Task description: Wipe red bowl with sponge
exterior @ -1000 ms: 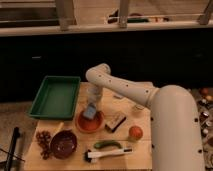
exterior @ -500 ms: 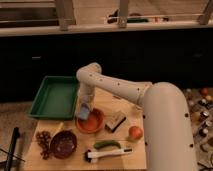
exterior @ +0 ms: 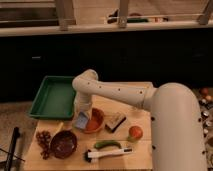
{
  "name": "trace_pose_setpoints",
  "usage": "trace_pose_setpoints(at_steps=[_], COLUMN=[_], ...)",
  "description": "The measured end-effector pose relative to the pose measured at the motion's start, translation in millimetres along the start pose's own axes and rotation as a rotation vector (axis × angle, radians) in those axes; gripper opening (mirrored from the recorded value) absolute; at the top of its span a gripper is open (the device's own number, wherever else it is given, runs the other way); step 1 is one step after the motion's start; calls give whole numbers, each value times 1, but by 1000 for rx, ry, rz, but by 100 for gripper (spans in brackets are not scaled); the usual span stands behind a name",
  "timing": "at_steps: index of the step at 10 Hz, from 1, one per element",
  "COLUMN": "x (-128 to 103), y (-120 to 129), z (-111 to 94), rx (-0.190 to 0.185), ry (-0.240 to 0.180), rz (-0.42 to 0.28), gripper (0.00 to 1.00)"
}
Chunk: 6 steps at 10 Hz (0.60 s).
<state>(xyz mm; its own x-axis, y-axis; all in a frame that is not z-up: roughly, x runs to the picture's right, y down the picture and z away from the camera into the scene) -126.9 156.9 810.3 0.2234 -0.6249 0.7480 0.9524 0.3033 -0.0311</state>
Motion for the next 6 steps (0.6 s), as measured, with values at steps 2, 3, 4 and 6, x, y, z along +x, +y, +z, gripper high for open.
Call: trace_pose_setpoints(at_steps=[2, 3, 4, 6], x=[-5, -4, -4, 0], y=[16, 25, 35, 54], z=[-3, -5, -8, -12], rx=[-13, -17, -22, -25], ry=[1, 3, 7, 12], rz=[30, 49, 71, 118], gripper=[0, 0, 0, 0])
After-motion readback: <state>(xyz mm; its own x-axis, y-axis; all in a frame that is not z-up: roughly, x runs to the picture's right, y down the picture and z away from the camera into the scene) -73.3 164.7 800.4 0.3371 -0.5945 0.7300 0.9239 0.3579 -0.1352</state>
